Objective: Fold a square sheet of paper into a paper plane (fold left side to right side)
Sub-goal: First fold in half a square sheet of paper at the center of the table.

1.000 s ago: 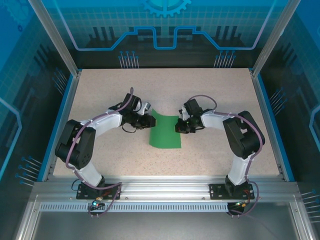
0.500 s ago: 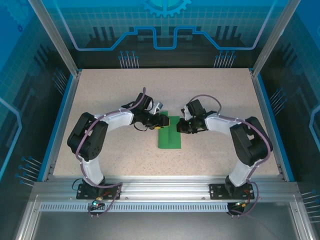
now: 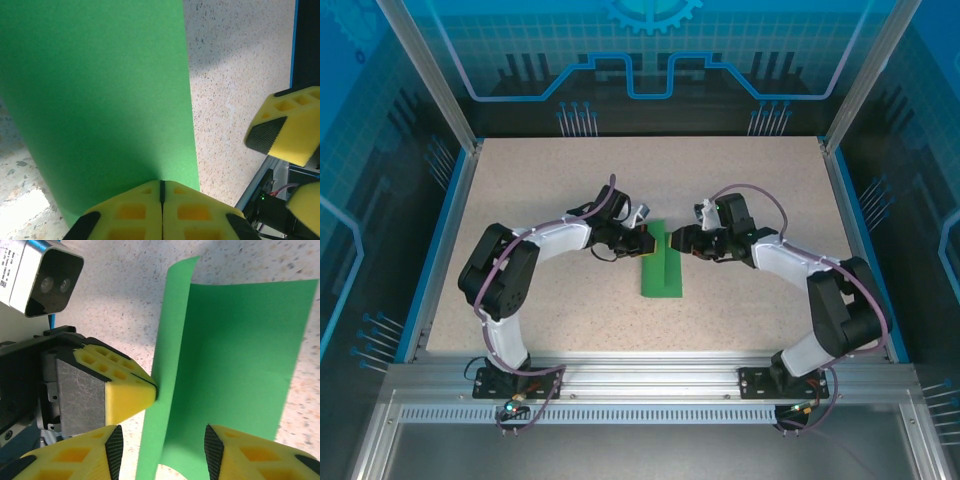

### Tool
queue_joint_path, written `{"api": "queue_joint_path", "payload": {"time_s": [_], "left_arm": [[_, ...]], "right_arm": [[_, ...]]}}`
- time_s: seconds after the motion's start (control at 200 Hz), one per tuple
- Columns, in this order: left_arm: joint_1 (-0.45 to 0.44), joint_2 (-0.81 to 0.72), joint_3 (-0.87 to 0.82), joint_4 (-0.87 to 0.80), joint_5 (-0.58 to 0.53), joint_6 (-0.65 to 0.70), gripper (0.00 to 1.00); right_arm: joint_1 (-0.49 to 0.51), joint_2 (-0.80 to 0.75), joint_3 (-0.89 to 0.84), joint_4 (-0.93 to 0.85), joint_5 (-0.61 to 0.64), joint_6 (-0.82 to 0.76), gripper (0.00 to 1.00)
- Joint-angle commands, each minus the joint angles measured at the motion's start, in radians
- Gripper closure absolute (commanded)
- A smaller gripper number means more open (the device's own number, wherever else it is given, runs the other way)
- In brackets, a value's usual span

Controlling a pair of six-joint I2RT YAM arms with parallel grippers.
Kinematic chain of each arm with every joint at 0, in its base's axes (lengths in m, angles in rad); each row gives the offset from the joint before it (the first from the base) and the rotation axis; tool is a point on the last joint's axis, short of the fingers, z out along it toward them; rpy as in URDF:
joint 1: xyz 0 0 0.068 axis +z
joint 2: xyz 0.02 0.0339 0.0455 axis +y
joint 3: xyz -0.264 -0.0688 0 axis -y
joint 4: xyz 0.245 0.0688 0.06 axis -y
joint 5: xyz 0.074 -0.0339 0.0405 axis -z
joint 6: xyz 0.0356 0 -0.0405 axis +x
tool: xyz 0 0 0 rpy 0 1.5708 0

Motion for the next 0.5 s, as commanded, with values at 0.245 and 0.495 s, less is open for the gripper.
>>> {"api": "queue_joint_path", "payload": {"time_s": [0.245,0.495], "left_arm": [[-0.013,0.019,0.031,-0.038,-0.017,0.016,1.00],[-0.012,0.023,0.035,-0.040,-0.017,0.016,1.00]], "right_arm": [[0.028,0.127,0.059,0.042,-0.093,0.064,0.57],[0.043,0.161,0.080,0.045,-0.113,0.071,0.70]]}}
